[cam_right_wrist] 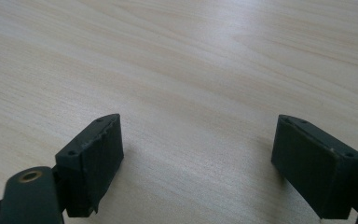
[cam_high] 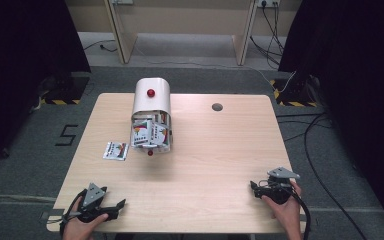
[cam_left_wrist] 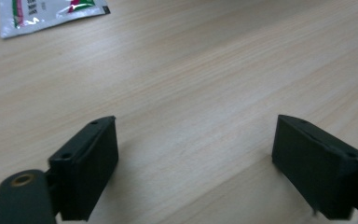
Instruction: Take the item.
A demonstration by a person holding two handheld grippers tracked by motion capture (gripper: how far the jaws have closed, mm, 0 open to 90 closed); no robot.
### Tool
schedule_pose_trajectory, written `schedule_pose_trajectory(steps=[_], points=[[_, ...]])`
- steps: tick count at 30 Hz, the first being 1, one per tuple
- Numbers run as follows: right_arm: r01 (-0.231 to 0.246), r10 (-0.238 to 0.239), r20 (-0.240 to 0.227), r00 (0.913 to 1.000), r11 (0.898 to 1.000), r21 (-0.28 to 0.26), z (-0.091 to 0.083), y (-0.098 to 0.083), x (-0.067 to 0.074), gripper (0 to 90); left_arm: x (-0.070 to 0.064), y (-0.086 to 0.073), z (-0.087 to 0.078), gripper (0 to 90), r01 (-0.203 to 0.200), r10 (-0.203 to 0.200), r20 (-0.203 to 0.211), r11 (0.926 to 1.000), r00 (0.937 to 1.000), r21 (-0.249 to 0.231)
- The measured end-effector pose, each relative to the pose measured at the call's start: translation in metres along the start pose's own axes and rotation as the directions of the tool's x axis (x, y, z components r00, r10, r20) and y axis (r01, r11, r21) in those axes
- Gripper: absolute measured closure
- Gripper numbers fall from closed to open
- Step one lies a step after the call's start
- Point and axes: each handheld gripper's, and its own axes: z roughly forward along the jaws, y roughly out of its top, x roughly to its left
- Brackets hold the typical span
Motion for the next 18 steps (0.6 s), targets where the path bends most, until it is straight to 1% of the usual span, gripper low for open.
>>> schedule_pose_trajectory(steps=[3,8,9,10,11,15,18], points=[[0.0,0.0,0.0,1.0,1.0,0.0,0.0,0.0,0.0,17.1,-0.002,-0.002,-0.004,13.7,-0.002,0.001,0.001,1.0,1.0,0.008],[-0.001,0.001,0.0,1.0,1.0,0.001,0.0,0.0,0.0,17.1,-0.009,-0.01,-0.009,13.5,0.008,-0.008,-0.004,0.9997,1.0,-0.023],[-0.009,0.009,-0.001,1.0,1.0,0.002,0.0,0.0,0.001,17.1,-0.01,-0.011,-0.009,13.5,0.008,-0.008,-0.006,0.9996,1.0,-0.027],[0.001,-0.001,0.0,1.0,1.0,0.0,0.0,0.0,0.0,17.1,-0.011,-0.012,-0.01,13.5,0.009,-0.01,-0.008,0.9994,0.9999,-0.032],[-0.009,0.009,-0.001,1.0,1.0,0.003,0.0,0.0,0.001,17.1,-0.011,-0.012,-0.01,13.5,0.009,-0.01,-0.009,0.9994,0.9999,-0.032],[-0.008,0.008,-0.001,1.0,1.0,0.003,0.0,0.0,0.001,17.2,-0.012,-0.015,-0.011,13.5,0.015,-0.016,-0.016,0.9988,0.9997,-0.048],[-0.002,0.002,0.003,1.0,1.0,0.001,0.0,0.0,0.001,17.8,-0.015,-0.021,-0.016,13.5,0.019,-0.02,-0.023,0.9981,0.9995,-0.058]])
